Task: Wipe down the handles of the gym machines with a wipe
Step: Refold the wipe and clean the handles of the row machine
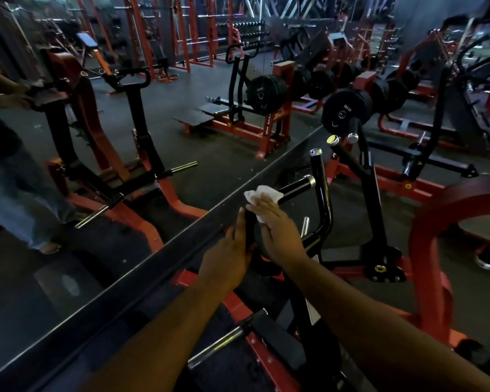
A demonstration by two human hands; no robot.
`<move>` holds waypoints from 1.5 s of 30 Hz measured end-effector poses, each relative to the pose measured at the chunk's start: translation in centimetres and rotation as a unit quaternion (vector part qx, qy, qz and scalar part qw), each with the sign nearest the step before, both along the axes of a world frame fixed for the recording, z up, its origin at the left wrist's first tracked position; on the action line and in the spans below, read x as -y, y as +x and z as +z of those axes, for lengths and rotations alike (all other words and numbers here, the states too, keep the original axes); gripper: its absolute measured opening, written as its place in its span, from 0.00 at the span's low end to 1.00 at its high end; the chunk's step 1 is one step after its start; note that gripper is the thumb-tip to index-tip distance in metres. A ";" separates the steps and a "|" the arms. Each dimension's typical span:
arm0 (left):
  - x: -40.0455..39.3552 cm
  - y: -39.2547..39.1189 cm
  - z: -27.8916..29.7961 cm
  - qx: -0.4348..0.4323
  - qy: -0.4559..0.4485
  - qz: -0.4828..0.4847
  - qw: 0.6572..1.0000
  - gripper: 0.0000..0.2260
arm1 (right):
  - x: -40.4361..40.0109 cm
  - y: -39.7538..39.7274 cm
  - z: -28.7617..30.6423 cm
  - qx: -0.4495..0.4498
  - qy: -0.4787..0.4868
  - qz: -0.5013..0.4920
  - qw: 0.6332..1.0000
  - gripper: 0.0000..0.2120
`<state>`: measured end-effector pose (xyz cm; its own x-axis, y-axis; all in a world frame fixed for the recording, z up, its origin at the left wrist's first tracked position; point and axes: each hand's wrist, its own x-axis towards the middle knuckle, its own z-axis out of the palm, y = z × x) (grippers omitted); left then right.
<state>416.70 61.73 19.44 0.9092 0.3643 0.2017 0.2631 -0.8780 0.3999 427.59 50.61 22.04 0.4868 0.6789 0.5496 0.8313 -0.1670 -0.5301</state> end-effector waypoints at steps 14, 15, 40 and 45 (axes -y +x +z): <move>-5.4 -1.3 0.7 0.168 -0.086 -0.018 0.982 0.23 | -0.1 -0.9 -4.4 0.036 0.046 0.040 0.997 0.21; -5.7 -1.1 1.1 0.171 -0.087 -0.019 0.981 0.23 | 0.3 -1.3 -5.3 0.057 0.033 0.074 0.995 0.21; -3.2 3.0 2.3 0.015 -0.021 -0.067 0.997 0.26 | 9.2 -0.7 -11.0 0.104 -0.143 0.108 0.978 0.25; -1.9 3.2 2.4 0.006 0.013 -0.044 0.999 0.26 | 11.7 4.0 -6.6 0.044 -0.032 0.014 0.998 0.24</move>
<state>419.92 63.66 21.85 0.9352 0.2772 0.2204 0.1799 -0.9079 0.3786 431.64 38.92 15.46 0.4178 0.7271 0.5448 0.8796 -0.1734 -0.4431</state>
